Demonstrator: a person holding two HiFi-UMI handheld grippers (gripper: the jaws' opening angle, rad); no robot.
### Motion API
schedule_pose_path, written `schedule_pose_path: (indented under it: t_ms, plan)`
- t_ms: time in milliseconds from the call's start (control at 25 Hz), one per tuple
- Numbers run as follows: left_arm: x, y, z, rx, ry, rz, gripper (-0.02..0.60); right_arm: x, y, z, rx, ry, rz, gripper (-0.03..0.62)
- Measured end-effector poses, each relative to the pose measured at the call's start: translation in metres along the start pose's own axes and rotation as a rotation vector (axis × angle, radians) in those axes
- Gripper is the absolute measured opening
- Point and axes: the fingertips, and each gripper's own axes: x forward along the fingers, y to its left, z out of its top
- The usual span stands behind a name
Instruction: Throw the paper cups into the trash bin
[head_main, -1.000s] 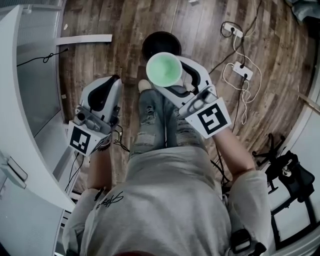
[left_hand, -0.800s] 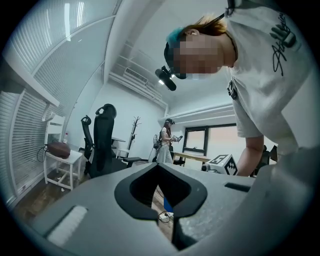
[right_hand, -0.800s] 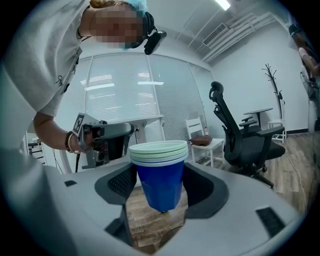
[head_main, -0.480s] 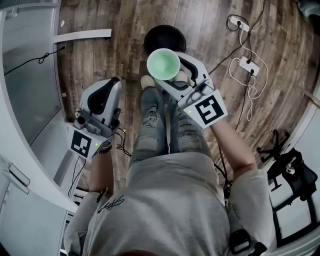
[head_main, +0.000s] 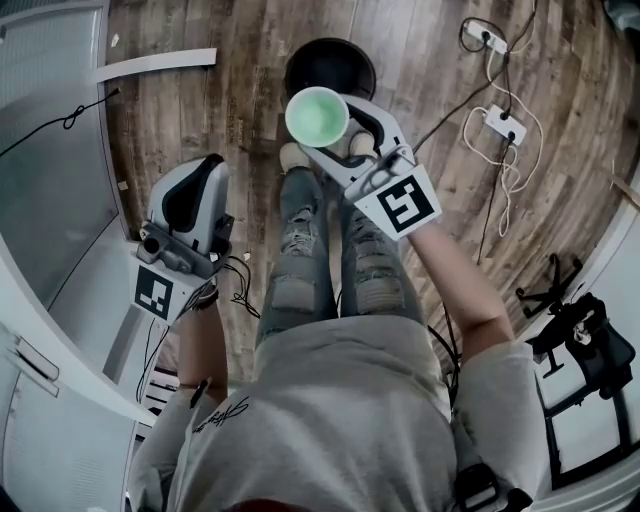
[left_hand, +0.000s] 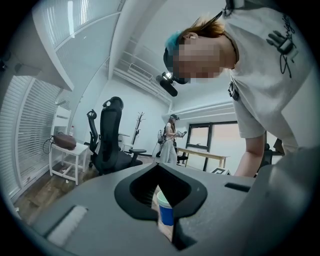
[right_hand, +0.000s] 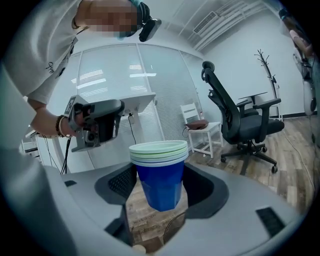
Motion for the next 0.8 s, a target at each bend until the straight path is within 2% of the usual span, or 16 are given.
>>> schedule_pose_path:
  t_ms: [320, 560, 800]
  plan:
    - [-0.001, -0.001, -0.017, -0.003, 0.006, 0.007, -0.006, 0.012, -0.012, -0.047, 0.030, 0.049, -0.011, 0.295]
    - [-0.005, -0.003, -0.032, -0.039, 0.018, 0.010, -0.006, 0.023, -0.021, -0.084, 0.007, 0.103, -0.010, 0.295]
    - [-0.001, -0.003, -0.045, -0.041, 0.036, 0.012, -0.006, 0.039, -0.033, -0.119, -0.027, 0.110, -0.001, 0.295]
